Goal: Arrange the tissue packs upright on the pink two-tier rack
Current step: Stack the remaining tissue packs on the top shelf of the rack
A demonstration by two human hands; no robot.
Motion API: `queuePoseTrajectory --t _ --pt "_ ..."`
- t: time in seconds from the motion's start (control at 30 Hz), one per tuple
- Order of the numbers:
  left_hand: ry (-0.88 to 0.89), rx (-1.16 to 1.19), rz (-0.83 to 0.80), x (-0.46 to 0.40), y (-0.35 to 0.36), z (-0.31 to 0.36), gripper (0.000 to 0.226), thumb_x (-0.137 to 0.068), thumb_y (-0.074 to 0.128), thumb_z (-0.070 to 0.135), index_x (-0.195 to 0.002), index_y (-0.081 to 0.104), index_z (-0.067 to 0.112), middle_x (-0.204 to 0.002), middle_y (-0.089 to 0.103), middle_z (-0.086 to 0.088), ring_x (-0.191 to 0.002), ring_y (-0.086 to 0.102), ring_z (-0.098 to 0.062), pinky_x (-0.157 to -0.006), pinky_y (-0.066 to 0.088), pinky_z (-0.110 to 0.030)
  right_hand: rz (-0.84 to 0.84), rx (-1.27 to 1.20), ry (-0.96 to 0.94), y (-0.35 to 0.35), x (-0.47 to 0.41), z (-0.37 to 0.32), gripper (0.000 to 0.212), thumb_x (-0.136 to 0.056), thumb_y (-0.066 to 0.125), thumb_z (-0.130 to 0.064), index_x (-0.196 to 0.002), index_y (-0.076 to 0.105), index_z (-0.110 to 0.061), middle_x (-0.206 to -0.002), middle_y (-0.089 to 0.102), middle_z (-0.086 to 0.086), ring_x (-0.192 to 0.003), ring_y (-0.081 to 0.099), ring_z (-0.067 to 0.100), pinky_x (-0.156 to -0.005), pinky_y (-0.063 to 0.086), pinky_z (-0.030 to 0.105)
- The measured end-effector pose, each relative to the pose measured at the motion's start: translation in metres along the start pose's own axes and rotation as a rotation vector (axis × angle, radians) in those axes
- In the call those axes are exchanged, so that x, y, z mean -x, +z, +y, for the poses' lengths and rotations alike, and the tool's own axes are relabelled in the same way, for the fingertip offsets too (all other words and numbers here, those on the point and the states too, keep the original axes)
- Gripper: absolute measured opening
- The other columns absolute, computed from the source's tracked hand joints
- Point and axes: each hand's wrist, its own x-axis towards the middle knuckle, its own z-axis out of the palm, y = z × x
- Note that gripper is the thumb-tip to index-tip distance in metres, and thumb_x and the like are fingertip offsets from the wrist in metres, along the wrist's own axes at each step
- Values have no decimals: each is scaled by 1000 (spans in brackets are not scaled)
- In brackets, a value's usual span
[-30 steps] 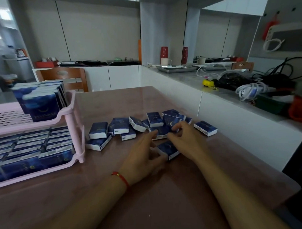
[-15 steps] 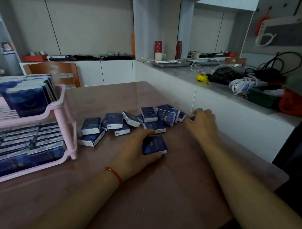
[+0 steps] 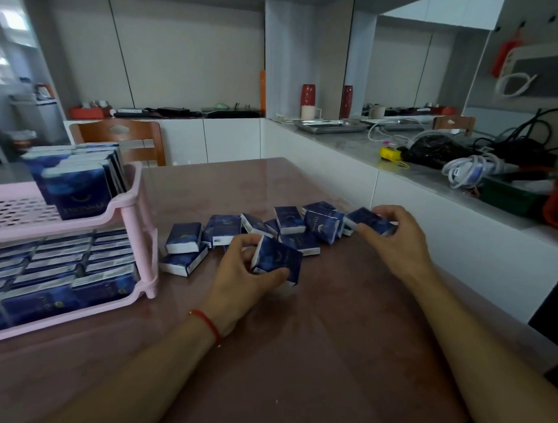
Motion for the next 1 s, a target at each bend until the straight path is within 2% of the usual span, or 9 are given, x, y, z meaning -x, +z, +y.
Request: queuePoseTrajectory --t 0.1,0.27,0.33,0.43,0.5,0.6,0.77,0.9,1.0 --pt "-7 66 -1 3 -3 0 54 -79 79 -4 -122 59 22 -112 75 -7 -101 73 -21 -77 59 -24 -301 -334 46 4 11 -18 35 -83 77 -7 -110 66 -26 -121 66 -4 -104 67 18 -82 59 36" --pt "34 26 29 8 -7 3 59 -90 70 1 -137 56 34 -121 71 0 -109 69 -11 -89 59 -31 -534 -664 159 18 28 -45 22 -92 53 8 -98 67 -8 -118 64 22 -96 66 29 -77 52 40" --pt "36 -29 37 10 -7 7 55 -90 68 0 -136 50 25 -112 72 -4 -93 72 -5 -75 59 -23 -608 -614 71 22 35 -52 24 -93 56 6 -96 71 -11 -121 63 22 -99 66 29 -78 53 39" --pt "-1 -69 65 15 -14 17 36 -90 69 0 -114 47 13 -95 72 -9 -70 69 -1 -58 54 -19 -735 -560 -79 28 46 -64 38 -85 71 -1 -119 65 -19 -123 65 8 -107 67 22 -85 58 35" --pt "-1 -51 35 21 -29 22 23 -92 69 5 -106 51 10 -91 75 -11 -74 70 -10 -59 53 -25 -764 -563 -68 31 49 -72 47 -81 77 -4 -122 60 -19 -120 67 2 -107 68 19 -85 58 32" --pt "2 -49 -40 43 -57 30 16 -98 62 14 -113 63 12 -99 77 -8 -86 72 -18 -71 56 -29 -826 -500 -172 42 59 -91 37 -79 79 -13 -114 67 -17 -114 72 0 -106 70 20 -86 58 34" --pt "28 -21 -63 76 -94 49 29 -100 57 22 -125 65 10 -115 75 -11 -109 70 -29 -93 57 -40 -716 -353 -379 75 96 -128 32 -84 78 -17 -114 67 -21 -111 70 -7 -99 69 12 -84 61 37" --pt "78 -94 -38 94 -115 53 37 -83 77 15 -118 62 15 -109 76 0 -101 71 -14 -86 57 -25 -520 -298 -513 94 113 -151 32 -82 79 -27 -112 68 -26 -105 68 -10 -91 67 7 -76 60 28" --pt "89 -199 -1 103 -132 46 50 -76 83 0 -116 55 14 -113 75 0 -102 72 -15 -85 57 -28 -537 -169 -636 109 125 -161 46 -79 77 -40 -122 62 -31 -114 58 -15 -94 61 4 -71 58 23"
